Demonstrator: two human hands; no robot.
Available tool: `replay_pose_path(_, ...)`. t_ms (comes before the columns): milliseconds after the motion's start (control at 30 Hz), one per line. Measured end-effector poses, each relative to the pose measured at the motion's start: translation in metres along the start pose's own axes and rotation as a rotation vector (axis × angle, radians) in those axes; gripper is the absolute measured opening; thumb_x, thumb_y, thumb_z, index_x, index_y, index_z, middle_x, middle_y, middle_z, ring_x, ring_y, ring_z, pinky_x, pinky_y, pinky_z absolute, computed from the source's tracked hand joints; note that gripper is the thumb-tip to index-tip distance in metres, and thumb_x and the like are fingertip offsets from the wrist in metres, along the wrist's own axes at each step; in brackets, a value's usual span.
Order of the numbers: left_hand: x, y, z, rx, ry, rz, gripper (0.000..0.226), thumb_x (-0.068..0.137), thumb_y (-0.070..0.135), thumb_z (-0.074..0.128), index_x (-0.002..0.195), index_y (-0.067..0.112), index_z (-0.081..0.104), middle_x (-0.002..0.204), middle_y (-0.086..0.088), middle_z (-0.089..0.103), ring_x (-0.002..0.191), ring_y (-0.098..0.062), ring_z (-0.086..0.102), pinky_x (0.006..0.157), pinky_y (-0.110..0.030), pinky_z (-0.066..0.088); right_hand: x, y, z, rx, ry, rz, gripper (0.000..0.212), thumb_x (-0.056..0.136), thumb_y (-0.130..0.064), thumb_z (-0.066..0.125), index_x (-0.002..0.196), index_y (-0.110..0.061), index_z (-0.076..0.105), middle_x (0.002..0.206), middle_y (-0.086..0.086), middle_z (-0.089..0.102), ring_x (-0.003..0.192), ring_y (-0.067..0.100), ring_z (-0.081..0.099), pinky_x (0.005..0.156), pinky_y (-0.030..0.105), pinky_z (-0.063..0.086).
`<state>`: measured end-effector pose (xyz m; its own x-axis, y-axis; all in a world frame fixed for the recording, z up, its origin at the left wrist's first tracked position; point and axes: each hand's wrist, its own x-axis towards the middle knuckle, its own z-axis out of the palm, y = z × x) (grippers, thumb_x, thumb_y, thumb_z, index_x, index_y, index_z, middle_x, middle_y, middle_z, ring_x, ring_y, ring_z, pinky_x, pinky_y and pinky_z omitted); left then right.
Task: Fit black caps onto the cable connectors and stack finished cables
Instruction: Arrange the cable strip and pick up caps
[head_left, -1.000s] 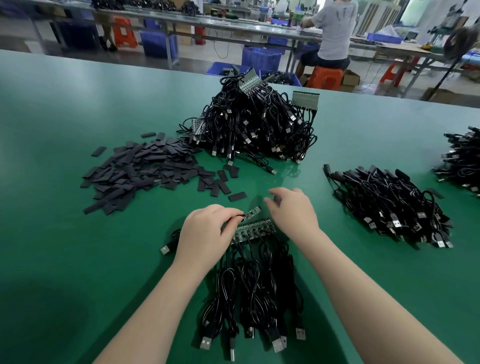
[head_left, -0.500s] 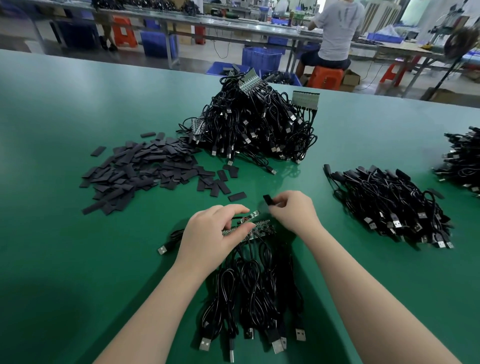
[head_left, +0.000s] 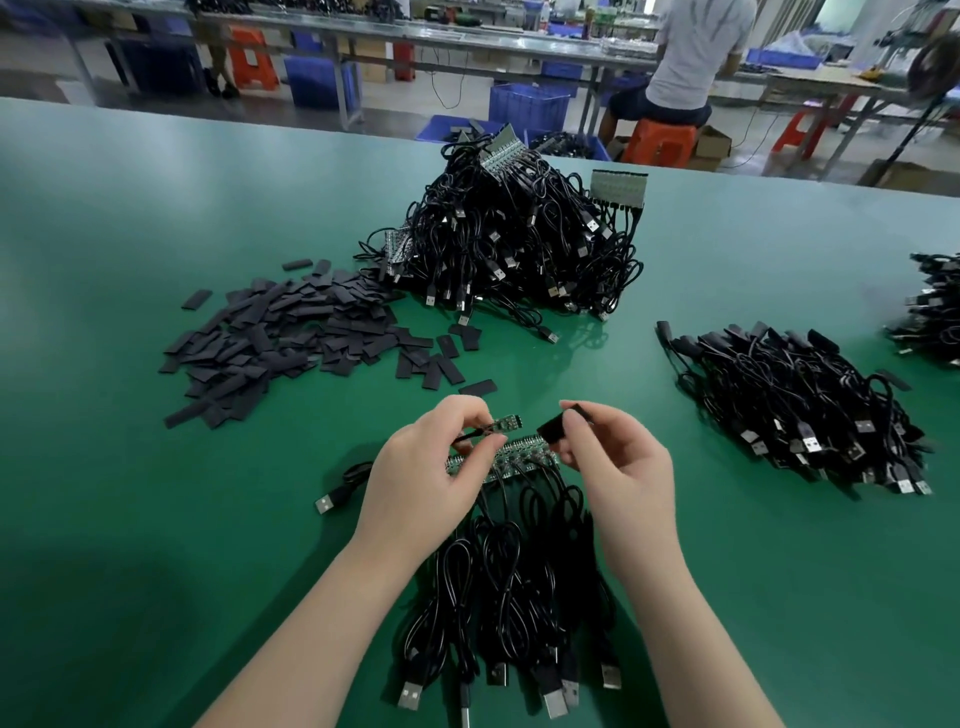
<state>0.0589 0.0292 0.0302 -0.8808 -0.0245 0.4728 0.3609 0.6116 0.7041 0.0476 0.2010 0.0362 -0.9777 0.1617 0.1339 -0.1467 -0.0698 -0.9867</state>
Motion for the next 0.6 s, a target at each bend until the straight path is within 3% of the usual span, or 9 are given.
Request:
replay_pose_path(100, 0.0005, 0.0007, 0.002, 0.03, -0.009, 0.067, 0.003, 0.091, 0.034, 0.056, 0.094, 0.035, 0.057, 0.086, 0.018, 0.064, 0.079, -0.005, 0.062, 0.066, -0.032, 0.052, -0.0022, -0.002, -0.0054, 0.058, 0.019, 0.009, 0.022, 0.089, -0.01, 0.07, 0.09, -0.03, 0.079, 0.081, -0.002, 0.075, 0.074, 0.008, 0.07, 0.068, 0.015, 0.053)
replay_pose_path(200, 0.0, -0.0005, 0.0046, -0.013, -0.019, 0.082, 0.015, 0.092, 0.025, 0.059, 0.098, 0.035, 0.067, 0.098, 0.022, 0.068, 0.096, 0.005, 0.062, 0.079, -0.022, 0.051, -0.0035, -0.0016, -0.0028, 0.109, 0.028, 0.063, 0.022, 0.087, -0.008, 0.073, 0.087, -0.03, 0.078, 0.074, 0.0, 0.072, 0.069, 0.012, 0.071, 0.065, 0.017, 0.054)
replay_pose_path(333, -0.0007, -0.0038, 0.0058, -0.013, -0.043, 0.083, 0.021, 0.09, 0.015, 0.062, 0.099, 0.032, 0.073, 0.1, 0.02, 0.069, 0.1, 0.003, 0.061, 0.083, -0.022, 0.05, -0.0065, 0.0014, 0.0024, 0.064, 0.002, 0.103, 0.016, 0.084, -0.011, 0.076, 0.082, -0.027, 0.072, 0.074, 0.006, 0.074, 0.07, 0.015, 0.071, 0.07, 0.02, 0.056)
replay_pose_path(533, -0.0008, 0.0025, 0.0042, -0.047, -0.096, 0.014, 0.025, 0.08, 0.042, 0.066, 0.105, 0.039, 0.069, 0.103, 0.024, 0.064, 0.075, -0.009, 0.061, 0.074, -0.024, 0.05, -0.0095, 0.0011, 0.0022, -0.013, -0.06, 0.096, 0.018, 0.085, -0.012, 0.076, 0.086, -0.029, 0.071, 0.076, 0.007, 0.075, 0.075, 0.016, 0.07, 0.073, 0.02, 0.055)
replay_pose_path(600, -0.0012, 0.0023, 0.0038, -0.051, -0.12, 0.019, 0.028, 0.078, 0.041, 0.073, 0.106, 0.04, 0.069, 0.103, 0.023, 0.064, 0.074, -0.01, 0.06, 0.074, -0.025, 0.05, -0.01, 0.001, 0.0018, 0.004, -0.08, 0.099, 0.018, 0.085, -0.011, 0.076, 0.086, -0.028, 0.071, 0.076, 0.009, 0.075, 0.076, 0.017, 0.071, 0.075, 0.02, 0.055)
